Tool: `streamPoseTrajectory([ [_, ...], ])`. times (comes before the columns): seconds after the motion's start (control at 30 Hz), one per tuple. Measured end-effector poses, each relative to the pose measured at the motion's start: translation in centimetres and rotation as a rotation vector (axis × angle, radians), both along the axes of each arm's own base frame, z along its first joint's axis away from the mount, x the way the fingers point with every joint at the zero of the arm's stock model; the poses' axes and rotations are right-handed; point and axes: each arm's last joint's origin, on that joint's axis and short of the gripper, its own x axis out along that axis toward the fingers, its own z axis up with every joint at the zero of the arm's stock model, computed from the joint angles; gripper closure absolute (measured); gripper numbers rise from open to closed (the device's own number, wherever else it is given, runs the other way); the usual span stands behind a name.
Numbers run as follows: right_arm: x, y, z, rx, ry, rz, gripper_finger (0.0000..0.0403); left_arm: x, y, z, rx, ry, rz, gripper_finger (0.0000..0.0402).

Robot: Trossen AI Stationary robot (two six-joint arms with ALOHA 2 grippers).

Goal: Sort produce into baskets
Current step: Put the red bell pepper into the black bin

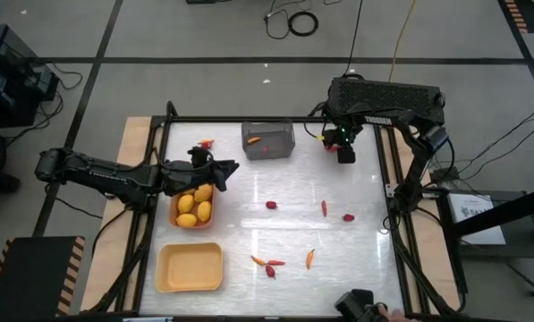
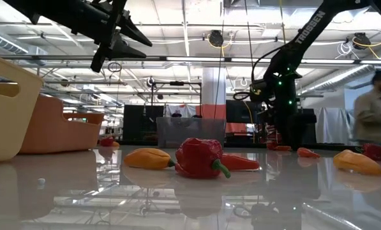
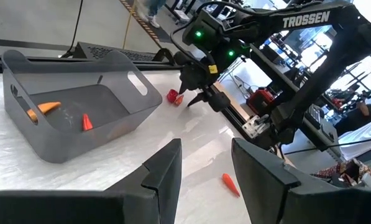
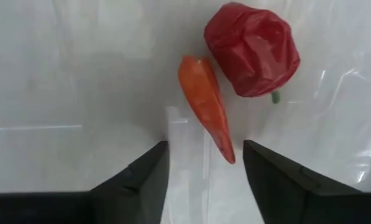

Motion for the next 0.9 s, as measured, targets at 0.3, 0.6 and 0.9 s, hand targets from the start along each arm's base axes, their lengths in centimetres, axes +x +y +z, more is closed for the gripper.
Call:
streamPoseTrajectory([
  [0.3, 0.0, 0.0, -0.1, 0.001, -0.003, -0.004, 0.0338, 0.0, 0.0, 0.0, 0.0, 0.0, 0.0, 0.0253],
  [0.6, -0.1, -0.3, 1.6, -0.097, 0.027, -0.101, 0.0393, 0.0, 0.0, 0.0, -0.001, 0.0, -0.002, 0.0253],
  [0.9, -0.2, 1.9, 4.1, 0.015, 0.132, -0.213, 0.04, 0.0, -0.2, -0.2, 0.034, 0.039, -0.068, 0.0253],
])
